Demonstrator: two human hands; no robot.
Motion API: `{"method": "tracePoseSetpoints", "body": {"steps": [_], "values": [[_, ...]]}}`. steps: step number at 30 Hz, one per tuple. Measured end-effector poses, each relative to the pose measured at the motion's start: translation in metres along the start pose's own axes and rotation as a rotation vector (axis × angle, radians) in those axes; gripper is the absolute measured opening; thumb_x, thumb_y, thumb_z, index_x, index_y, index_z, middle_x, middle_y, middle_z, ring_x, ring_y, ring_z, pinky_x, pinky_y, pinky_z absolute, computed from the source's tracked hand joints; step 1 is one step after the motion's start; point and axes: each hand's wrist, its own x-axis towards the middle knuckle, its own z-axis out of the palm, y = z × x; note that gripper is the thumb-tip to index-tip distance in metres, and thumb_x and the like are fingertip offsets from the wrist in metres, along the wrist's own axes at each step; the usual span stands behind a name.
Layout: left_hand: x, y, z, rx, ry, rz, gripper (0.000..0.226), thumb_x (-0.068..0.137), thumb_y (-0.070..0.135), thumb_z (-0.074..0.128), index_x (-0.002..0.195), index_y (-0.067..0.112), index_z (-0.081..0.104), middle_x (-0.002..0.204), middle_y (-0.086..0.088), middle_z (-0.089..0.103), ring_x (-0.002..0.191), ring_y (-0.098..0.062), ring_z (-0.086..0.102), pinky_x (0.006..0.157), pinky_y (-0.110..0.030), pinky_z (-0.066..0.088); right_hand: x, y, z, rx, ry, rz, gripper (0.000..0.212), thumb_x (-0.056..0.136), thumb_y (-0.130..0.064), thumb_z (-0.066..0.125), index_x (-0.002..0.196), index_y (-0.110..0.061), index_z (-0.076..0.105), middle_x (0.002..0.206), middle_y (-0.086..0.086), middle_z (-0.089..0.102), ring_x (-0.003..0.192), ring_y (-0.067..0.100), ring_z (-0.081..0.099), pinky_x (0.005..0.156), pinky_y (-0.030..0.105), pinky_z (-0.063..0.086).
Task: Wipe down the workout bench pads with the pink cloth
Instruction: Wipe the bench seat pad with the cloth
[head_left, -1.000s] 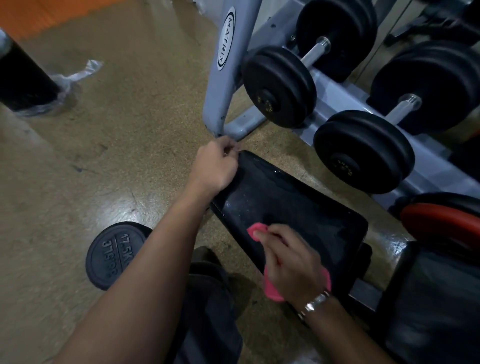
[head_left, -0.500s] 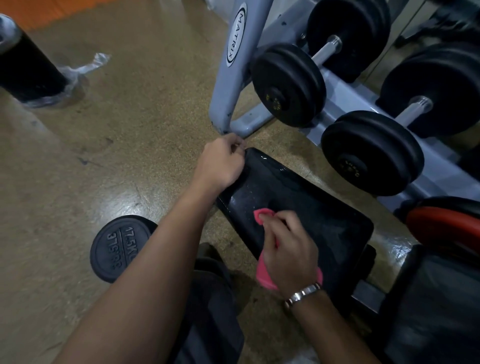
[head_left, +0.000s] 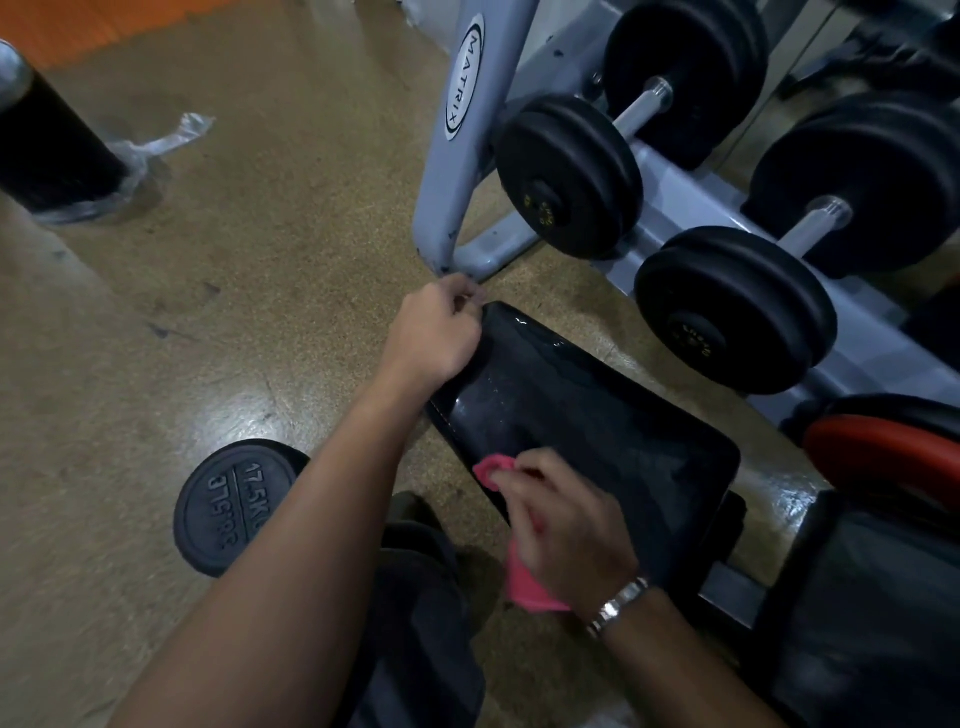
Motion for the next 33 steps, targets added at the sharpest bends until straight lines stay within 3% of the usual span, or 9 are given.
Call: {"method": "tracePoseSetpoints", "body": {"steps": [3,6,8,12,15,18,23,27,33], "values": [[0.000,-0.001,-0.001,0.014,0.000,0.007,0.023,0.100,0.020,0.054,0.111,0.024,0.074,0.102,0.003,0.070,0.099,-0.020,0.062,0.082,-0.026,0.039,0.014,0.011,-0.010,0.049,0.041,0.145,0.023,0.087,-0.015,0.071,0.102,-0.033,0.073,0.098,-0.014,0.060,0.071,0.007,0.061,0.057,0.028,0.054],[0.001,-0.001,-0.001,0.015,0.006,0.016,0.022,0.100,0.020,0.054,0.109,0.023,0.073,0.099,0.005,0.066,0.097,-0.019,0.059,0.082,-0.028,0.040,0.022,-0.012,0.010,0.082,0.184,0.322,0.024,0.088,-0.012,0.071,0.106,-0.028,0.075,0.097,-0.012,0.061,0.074,0.006,0.058,0.061,0.012,0.047],[0.001,-0.001,-0.001,-0.002,0.007,0.018,0.021,0.100,0.020,0.054,0.106,0.023,0.073,0.096,0.004,0.067,0.095,-0.021,0.060,0.082,-0.029,0.042,0.015,-0.021,0.018,0.081,0.146,0.264,0.026,0.089,-0.012,0.070,0.110,-0.027,0.074,0.100,-0.010,0.062,0.072,0.006,0.060,0.061,0.009,0.046],[0.002,-0.003,-0.003,-0.043,-0.006,0.020,0.020,0.101,0.020,0.053,0.105,0.023,0.073,0.097,0.005,0.067,0.097,-0.019,0.059,0.083,-0.029,0.043,0.021,0.005,-0.001,0.122,0.026,0.204,0.019,0.090,-0.021,0.066,0.106,-0.029,0.074,0.101,-0.012,0.062,0.072,0.012,0.064,0.059,0.034,0.057],[0.004,-0.005,-0.003,-0.048,-0.007,0.009,0.021,0.101,0.021,0.053,0.106,0.025,0.073,0.098,0.005,0.068,0.099,-0.018,0.060,0.086,-0.029,0.044,0.039,0.000,0.006,0.137,0.173,0.309,0.021,0.090,-0.011,0.067,0.106,-0.020,0.076,0.096,-0.009,0.061,0.078,0.006,0.060,0.064,0.030,0.055],[0.004,-0.006,-0.003,-0.065,-0.016,-0.004,0.023,0.100,0.018,0.052,0.106,0.025,0.073,0.100,0.005,0.069,0.099,-0.018,0.062,0.087,-0.029,0.046,0.034,-0.015,0.017,0.102,0.179,0.236,0.023,0.091,-0.007,0.068,0.111,-0.015,0.075,0.099,-0.005,0.064,0.077,0.006,0.060,0.064,0.013,0.051],[0.008,-0.013,-0.002,-0.129,-0.039,-0.044,0.025,0.100,0.014,0.052,0.101,0.028,0.073,0.105,0.003,0.073,0.103,-0.018,0.065,0.087,-0.027,0.044,0.034,0.014,-0.004,0.122,0.038,0.127,0.020,0.088,-0.018,0.069,0.104,-0.029,0.075,0.101,-0.012,0.062,0.075,0.011,0.064,0.061,0.032,0.056],[0.009,-0.017,-0.003,-0.159,-0.061,-0.033,0.035,0.095,0.004,0.049,0.087,0.032,0.069,0.094,0.010,0.071,0.106,-0.018,0.065,0.095,-0.030,0.048,0.039,-0.005,0.013,0.128,0.194,0.289,0.026,0.090,-0.012,0.068,0.111,-0.025,0.075,0.099,-0.010,0.061,0.077,0.007,0.060,0.063,0.029,0.054],[0.011,-0.024,-0.004,-0.185,-0.083,-0.046,0.043,0.092,-0.003,0.049,0.083,0.034,0.069,0.089,0.015,0.069,0.097,-0.012,0.064,0.086,-0.023,0.044,0.043,0.018,-0.007,0.143,-0.011,0.102,0.024,0.089,-0.022,0.069,0.108,-0.035,0.074,0.099,-0.015,0.060,0.072,0.007,0.063,0.057,0.031,0.055]]}}
